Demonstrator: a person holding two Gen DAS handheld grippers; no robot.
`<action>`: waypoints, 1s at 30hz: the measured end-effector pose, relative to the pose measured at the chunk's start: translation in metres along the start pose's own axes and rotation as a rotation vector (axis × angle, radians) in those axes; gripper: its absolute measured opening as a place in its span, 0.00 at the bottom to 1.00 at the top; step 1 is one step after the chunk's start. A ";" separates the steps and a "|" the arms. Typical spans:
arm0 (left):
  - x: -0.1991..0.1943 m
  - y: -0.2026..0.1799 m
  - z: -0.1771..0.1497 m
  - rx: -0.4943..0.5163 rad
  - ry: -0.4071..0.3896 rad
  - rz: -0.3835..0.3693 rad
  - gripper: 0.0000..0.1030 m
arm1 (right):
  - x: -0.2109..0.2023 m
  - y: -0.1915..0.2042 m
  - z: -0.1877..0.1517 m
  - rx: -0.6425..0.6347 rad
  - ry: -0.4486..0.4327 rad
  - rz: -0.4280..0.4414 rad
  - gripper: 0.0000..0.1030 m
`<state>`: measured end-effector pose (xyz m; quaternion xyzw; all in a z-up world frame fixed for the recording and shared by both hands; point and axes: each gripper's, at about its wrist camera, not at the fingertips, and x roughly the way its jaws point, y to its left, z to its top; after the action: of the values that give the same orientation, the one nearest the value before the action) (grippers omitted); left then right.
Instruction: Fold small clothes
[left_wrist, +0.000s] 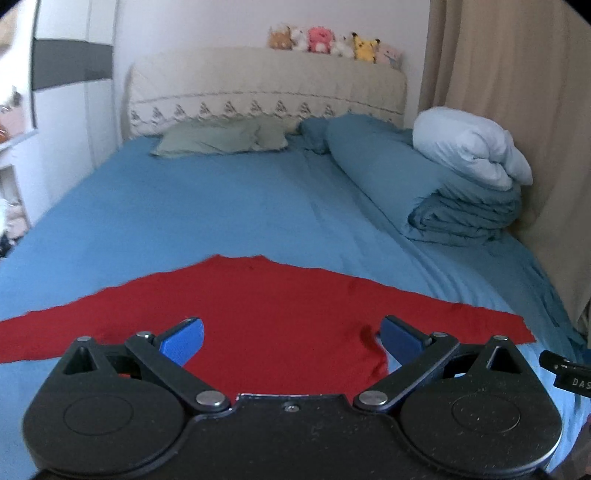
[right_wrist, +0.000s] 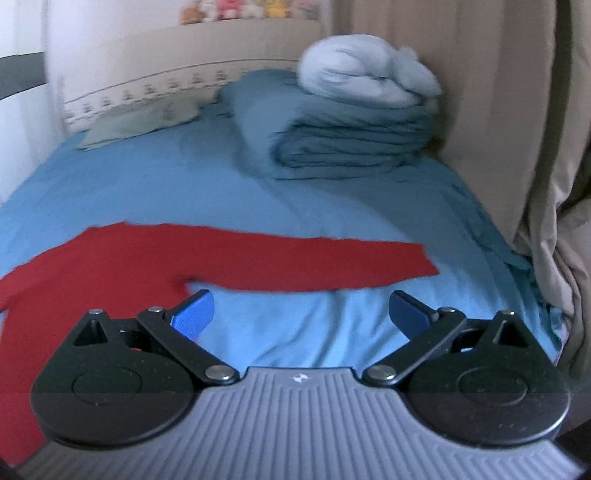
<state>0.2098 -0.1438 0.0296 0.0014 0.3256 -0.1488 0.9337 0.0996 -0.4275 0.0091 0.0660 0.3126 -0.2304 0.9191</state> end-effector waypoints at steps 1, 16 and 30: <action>0.017 -0.004 0.003 0.001 0.016 -0.006 1.00 | 0.020 -0.011 0.002 0.012 -0.002 -0.018 1.00; 0.258 -0.065 0.001 0.110 0.240 -0.081 0.99 | 0.244 -0.144 -0.032 0.286 0.041 -0.136 0.95; 0.326 -0.078 -0.016 0.150 0.305 0.019 1.00 | 0.272 -0.171 -0.029 0.516 -0.053 -0.118 0.23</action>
<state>0.4201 -0.3072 -0.1741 0.0969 0.4514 -0.1621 0.8721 0.1945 -0.6751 -0.1746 0.2736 0.2226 -0.3572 0.8649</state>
